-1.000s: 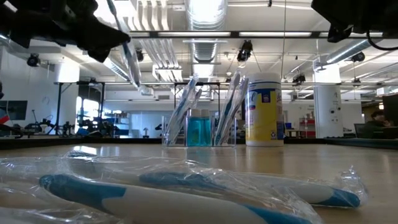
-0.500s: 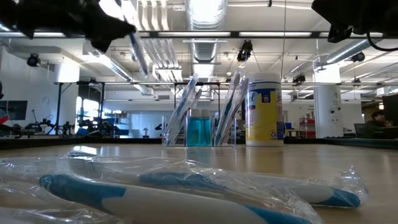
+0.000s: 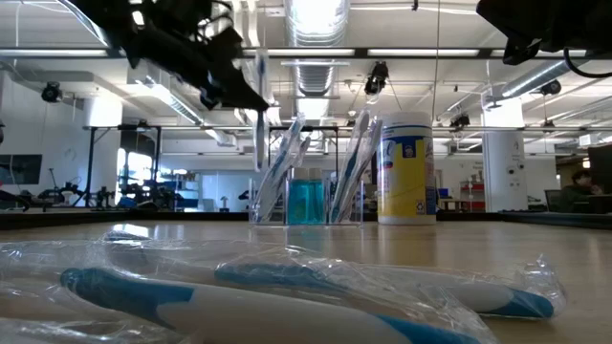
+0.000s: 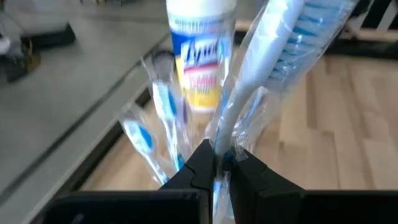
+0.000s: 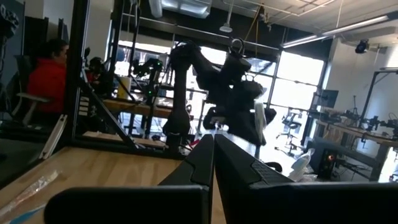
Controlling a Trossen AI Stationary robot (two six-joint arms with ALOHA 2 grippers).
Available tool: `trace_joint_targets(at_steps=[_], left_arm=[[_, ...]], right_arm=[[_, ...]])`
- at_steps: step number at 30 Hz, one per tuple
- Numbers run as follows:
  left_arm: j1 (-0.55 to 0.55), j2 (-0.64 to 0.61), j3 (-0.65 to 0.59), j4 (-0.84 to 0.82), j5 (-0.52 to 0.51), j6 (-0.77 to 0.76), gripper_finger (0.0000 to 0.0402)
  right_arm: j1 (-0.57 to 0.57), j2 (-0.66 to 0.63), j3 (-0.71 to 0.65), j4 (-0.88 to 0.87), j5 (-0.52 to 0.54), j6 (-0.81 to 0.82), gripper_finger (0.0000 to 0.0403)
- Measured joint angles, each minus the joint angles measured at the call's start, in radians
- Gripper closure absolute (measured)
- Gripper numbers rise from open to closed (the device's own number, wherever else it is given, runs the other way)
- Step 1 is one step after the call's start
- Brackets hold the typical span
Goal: Pick & Place toothbrushing station
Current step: Put the blue toothbrush into the left section of the transparent organizer
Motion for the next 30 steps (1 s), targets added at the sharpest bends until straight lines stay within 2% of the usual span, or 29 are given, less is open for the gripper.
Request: trace_joint_targets(at_steps=[6, 16, 24, 30], left_arm=[[0.017, 0.163, 0.035, 0.019, 0.001, -0.042, 0.0378], [0.049, 0.315, 0.059, 0.027, 0.006, -0.092, 0.0378], [0.076, 0.343, 0.061, 0.042, 0.053, -0.100, 0.0376], [0.076, 0.310, 0.052, 0.000, 0.061, -0.124, 0.0331]], right_arm=[[0.000, 0.000, 0.000, -0.002, 0.000, -0.002, 0.0394], [0.000, 0.002, 0.003, -0.001, 0.000, 0.006, 0.0394], [0.000, 0.001, 0.003, -0.001, 0.000, 0.009, 0.0394], [0.000, 0.001, 0.003, -0.001, 0.000, 0.008, 0.0394]])
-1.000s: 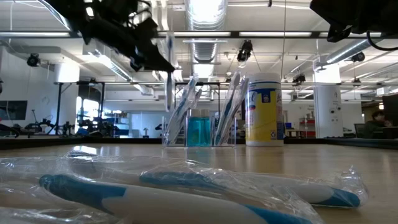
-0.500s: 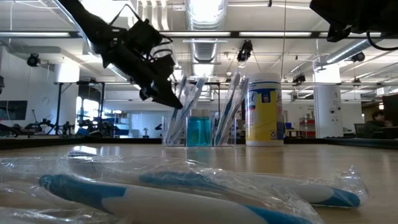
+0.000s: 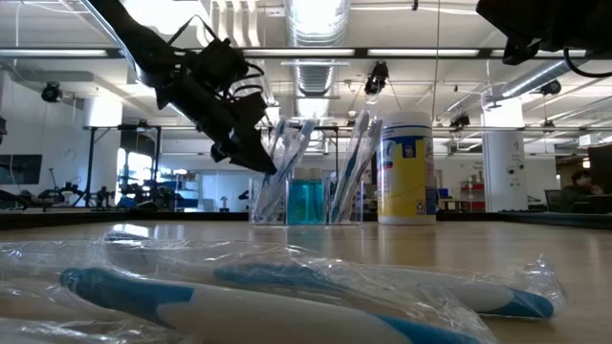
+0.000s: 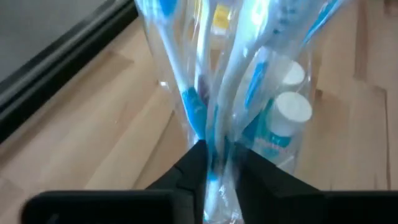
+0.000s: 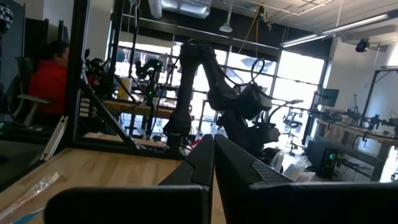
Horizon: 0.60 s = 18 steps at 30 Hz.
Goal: Pick & Place toothbrushing station
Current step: Put the blue toothbrush into the left section of the transparent organizer, then put the blue toothbrush into the right section of the transparent organizer
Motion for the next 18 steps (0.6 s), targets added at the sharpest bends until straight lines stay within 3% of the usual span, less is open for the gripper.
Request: trace_joint_targets(at_steps=[10, 14, 18], left_arm=[[0.000, -0.121, -0.003, -0.034, 0.037, 0.009, 0.0213], [0.000, -0.261, -0.003, -0.182, 0.114, 0.063, 0.0185], [-0.002, -0.458, -0.004, -0.310, 0.231, 0.063, 0.0186]], right_arm=[[0.000, 0.000, 0.000, -0.001, 0.000, 0.009, 0.0394], [0.000, 0.000, 0.000, -0.002, 0.000, 0.000, 0.0394], [0.000, 0.000, 0.000, -0.002, 0.000, -0.015, 0.0394]])
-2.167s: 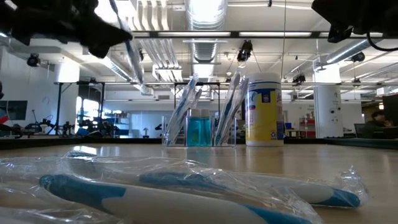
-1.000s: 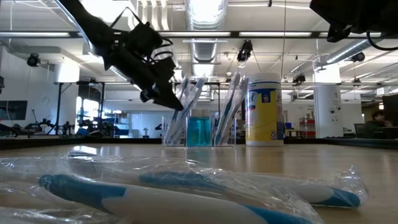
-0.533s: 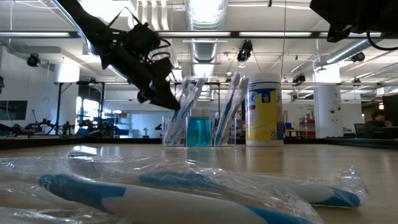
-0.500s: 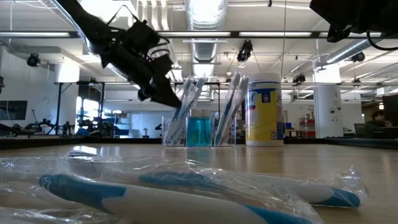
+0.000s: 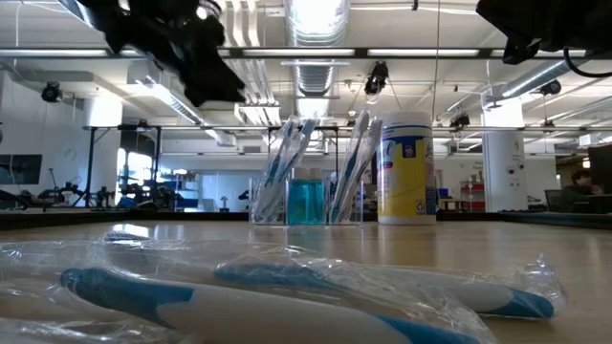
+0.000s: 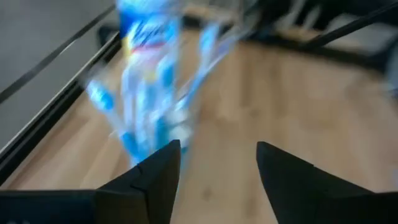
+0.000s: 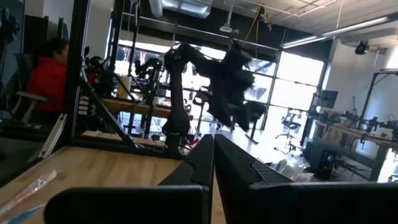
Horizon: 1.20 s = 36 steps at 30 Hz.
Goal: Pick & Place toothbrushing station
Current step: Put the blue toothbrush into the right section of the transparent organizer
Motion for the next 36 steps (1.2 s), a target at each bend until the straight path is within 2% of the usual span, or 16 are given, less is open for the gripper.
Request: trace_joint_targets(at_steps=[4, 11, 16, 22, 28, 36], left_arm=[[-0.019, -0.220, -0.037, -0.014, 0.099, -0.032, 0.0225], [-0.051, -0.573, -0.199, 0.001, 0.109, -0.043, 0.0385], [-0.053, -0.765, -0.367, 0.155, 0.122, -0.156, 0.0395], [-0.054, -0.908, -0.527, 0.253, 0.122, -0.147, 0.0398], [-0.053, -0.971, -0.611, 0.260, 0.086, -0.115, 0.0399], [-0.053, -0.978, -0.708, 0.259, 0.088, -0.105, 0.0400]], right_arm=[[0.000, 0.000, 0.000, 0.000, 0.000, -0.003, 0.0394], [0.000, 0.000, 0.000, 0.000, 0.000, -0.003, 0.0394], [0.000, 0.000, 0.000, 0.000, 0.000, -0.007, 0.0394], [0.000, 0.001, 0.000, 0.000, -0.003, -0.005, 0.0394], [0.000, 0.001, 0.000, -0.002, -0.004, 0.002, 0.0394], [0.000, 0.003, 0.000, -0.009, -0.005, 0.024, 0.0394]])
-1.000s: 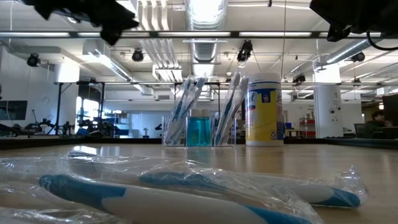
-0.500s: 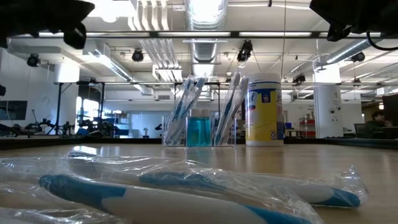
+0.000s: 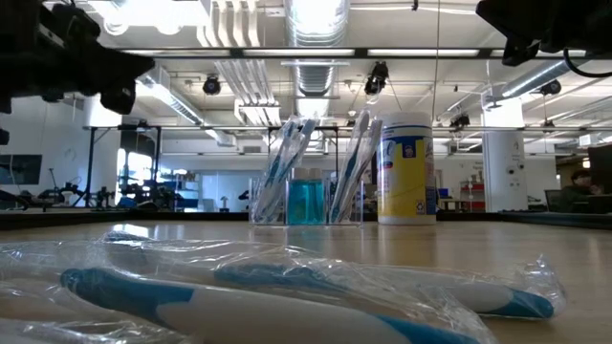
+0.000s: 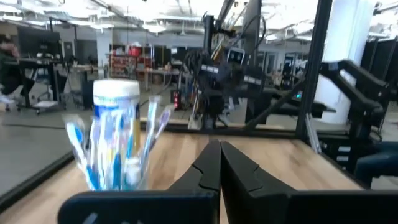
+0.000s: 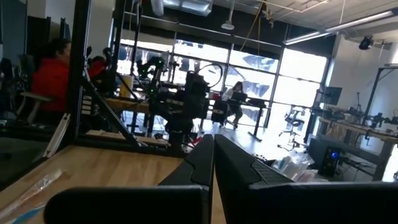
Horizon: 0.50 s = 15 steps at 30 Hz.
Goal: Pick & Place toothbrushing station
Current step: Put the blue toothbrush into the right section of the transparent organizer
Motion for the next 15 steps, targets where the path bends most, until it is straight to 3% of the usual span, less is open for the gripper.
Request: trace_joint_targets(at_steps=[9, 15], left_arm=[[0.001, -0.002, -0.046, 0.004, -0.047, 0.045, 0.0400], [0.001, -0.002, -0.046, 0.009, -0.046, 0.052, 0.0391]], right_arm=[[-0.004, -0.001, 0.027, -0.065, 0.003, 0.098, 0.0394], [-0.004, 0.004, 0.187, -0.500, 0.106, 0.245, 0.0394]])
